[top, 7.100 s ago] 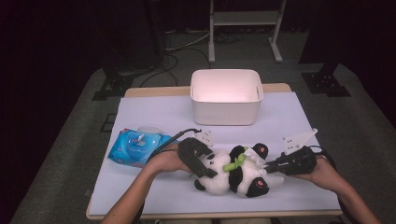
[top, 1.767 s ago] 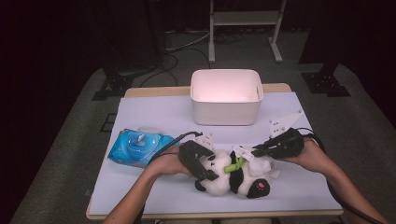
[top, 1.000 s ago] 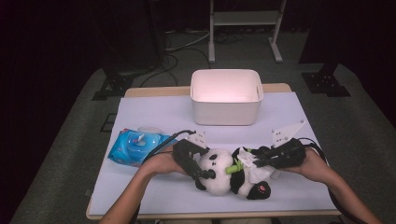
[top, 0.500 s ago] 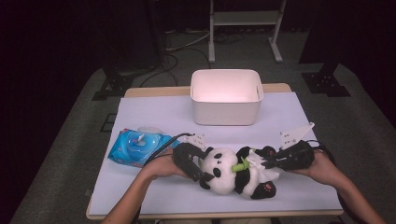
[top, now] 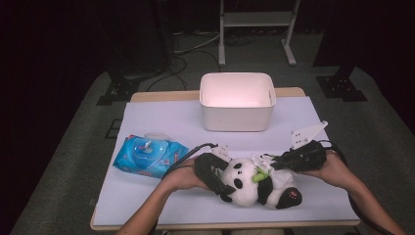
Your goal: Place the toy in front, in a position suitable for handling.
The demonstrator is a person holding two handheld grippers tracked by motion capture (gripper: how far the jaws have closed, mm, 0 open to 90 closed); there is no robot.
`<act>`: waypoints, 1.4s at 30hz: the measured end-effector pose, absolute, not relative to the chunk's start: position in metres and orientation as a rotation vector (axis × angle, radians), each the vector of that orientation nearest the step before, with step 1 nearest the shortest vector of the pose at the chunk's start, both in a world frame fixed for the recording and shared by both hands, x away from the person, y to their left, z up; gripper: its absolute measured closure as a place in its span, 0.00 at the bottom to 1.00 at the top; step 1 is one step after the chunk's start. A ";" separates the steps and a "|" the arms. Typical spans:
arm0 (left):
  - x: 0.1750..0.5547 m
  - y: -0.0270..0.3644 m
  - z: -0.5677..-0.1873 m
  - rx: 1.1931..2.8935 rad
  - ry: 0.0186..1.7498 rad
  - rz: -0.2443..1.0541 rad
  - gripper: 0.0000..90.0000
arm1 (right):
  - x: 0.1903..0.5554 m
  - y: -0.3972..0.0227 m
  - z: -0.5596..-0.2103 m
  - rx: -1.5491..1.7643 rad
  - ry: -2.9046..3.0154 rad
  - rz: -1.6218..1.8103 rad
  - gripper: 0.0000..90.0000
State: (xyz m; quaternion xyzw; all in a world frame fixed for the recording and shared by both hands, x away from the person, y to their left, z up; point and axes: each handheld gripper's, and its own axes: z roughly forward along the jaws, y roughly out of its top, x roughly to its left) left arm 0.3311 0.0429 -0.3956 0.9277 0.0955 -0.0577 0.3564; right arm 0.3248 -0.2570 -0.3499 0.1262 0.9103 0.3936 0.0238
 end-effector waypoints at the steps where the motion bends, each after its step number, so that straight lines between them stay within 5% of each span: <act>1: 0.331 0.042 -0.396 2.393 0.241 -0.149 0.17 | 0.324 -0.255 -0.347 0.390 2.817 1.229 0.93; 15: 0.328 0.035 -0.398 2.395 0.224 -0.136 0.17 | 0.320 -0.208 -0.340 0.224 2.905 1.205 0.92; 22: 0.326 0.035 -0.398 2.387 0.226 -0.136 0.17 | 0.321 -0.218 -0.345 0.310 2.888 1.177 0.77; 27: 0.325 0.032 -0.397 2.403 0.226 -0.120 0.17 | 0.326 -0.215 -0.349 0.355 2.902 1.219 0.76; 32: 0.326 0.033 -0.399 2.402 0.240 -0.123 0.17 | 0.327 -0.206 -0.348 0.309 2.908 1.224 0.88; 42: 0.326 0.035 -0.398 2.392 0.251 -0.113 0.17 | 0.319 -0.223 -0.345 0.329 2.923 1.176 0.92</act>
